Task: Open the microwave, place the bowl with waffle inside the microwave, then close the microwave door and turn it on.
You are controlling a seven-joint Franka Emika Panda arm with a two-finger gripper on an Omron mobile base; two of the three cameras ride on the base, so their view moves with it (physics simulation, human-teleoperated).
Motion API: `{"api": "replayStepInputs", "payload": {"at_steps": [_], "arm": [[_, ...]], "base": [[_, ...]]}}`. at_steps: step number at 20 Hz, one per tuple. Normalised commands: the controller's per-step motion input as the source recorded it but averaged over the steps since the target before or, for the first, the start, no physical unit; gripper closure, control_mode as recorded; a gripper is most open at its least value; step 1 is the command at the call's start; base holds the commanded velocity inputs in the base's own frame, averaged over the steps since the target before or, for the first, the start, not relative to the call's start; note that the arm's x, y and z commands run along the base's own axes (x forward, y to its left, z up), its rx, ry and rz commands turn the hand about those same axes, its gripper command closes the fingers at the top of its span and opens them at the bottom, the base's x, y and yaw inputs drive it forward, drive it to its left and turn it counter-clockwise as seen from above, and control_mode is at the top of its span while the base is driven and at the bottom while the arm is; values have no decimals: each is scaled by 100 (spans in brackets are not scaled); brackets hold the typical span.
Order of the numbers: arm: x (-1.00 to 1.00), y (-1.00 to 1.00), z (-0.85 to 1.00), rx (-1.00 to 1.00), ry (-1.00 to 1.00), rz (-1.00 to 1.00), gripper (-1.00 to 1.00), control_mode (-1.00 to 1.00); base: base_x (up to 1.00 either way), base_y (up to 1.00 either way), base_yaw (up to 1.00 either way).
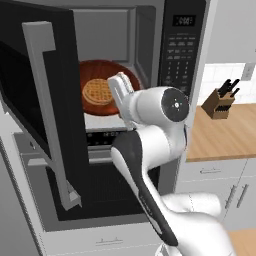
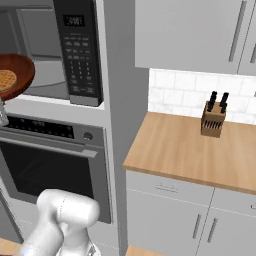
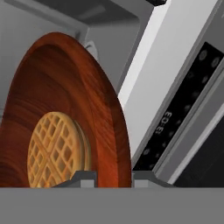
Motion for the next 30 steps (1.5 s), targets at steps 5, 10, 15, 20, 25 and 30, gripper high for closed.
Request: {"api": "replayStepInputs", "payload": {"at_steps": [5,10,15,20,25,30], "arm": [[54,0,30,4,0,-22,100,-100],[58,0,31,0,15,-7,100,-100],[58,0,6,0,10,0,100,-100],[66,16,-11,-1,3,0,100,-100],[71,26,-6,0,6,0,100,-100],[71,32,-20,-6,13,0,100,-100]], "base": [[0,0,0],[0,0,0],[0,0,0],[0,0,0],[0,0,0],[0,0,0]]}}
